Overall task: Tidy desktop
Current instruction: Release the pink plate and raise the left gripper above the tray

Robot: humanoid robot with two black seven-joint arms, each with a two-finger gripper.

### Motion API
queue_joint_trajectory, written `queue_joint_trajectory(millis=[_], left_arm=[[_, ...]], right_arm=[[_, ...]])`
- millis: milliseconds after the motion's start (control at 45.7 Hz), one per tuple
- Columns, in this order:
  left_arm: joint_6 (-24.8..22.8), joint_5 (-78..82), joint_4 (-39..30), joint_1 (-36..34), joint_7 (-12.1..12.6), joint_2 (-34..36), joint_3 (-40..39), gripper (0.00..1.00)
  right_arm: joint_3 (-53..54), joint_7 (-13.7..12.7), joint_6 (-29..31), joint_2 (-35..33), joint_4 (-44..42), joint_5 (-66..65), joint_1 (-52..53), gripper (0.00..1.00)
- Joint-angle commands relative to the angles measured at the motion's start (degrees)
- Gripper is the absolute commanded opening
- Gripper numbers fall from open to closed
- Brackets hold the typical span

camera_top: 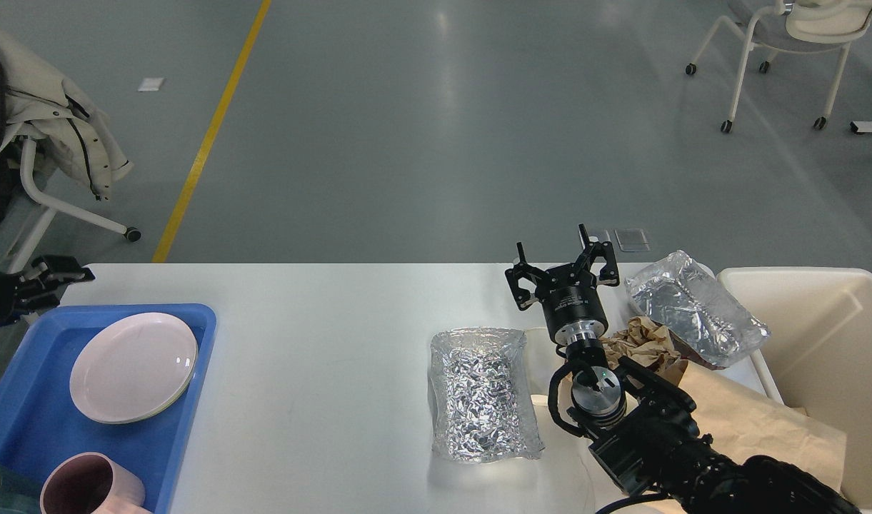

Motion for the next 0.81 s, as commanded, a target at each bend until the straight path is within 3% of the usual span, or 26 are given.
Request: queue_joint_trajectory(millis=[0,153,350,569,788], left_arm=[[-4.54,-10.37,-0.01,-6.49,-3.15,2.57,-2.06,0.71],[-9.73,-29.44,-0.10,-9.49,-4.03,5.56,-10.22,0.73],[-12.19,-46.68,-0.54,-6.07,-3.24,-0.14,-29.03,0.81],[-18.69,-49.15,-0.71,-0.62,5.11,-8.41,-41.95,0.93],[-18.53,-49.15,-0.71,1.85,5.47,-10.69,-44.78,0.95]], right_arm=[[0.00,0.00,0.00,0.00,-0.06,0.00,0.00,1.00],[0.00,0.00,0.08,0.00,-0.06,0.00,0.00,1.00],[0.00,0.00,0.00,0.00,-0.06,0.00,0.00,1.00],[0.00,0.00,0.00,0.00,-0.06,0.00,0.00,1.00],[0.00,0.00,0.00,0.00,-0.06,0.00,0.00,1.00]])
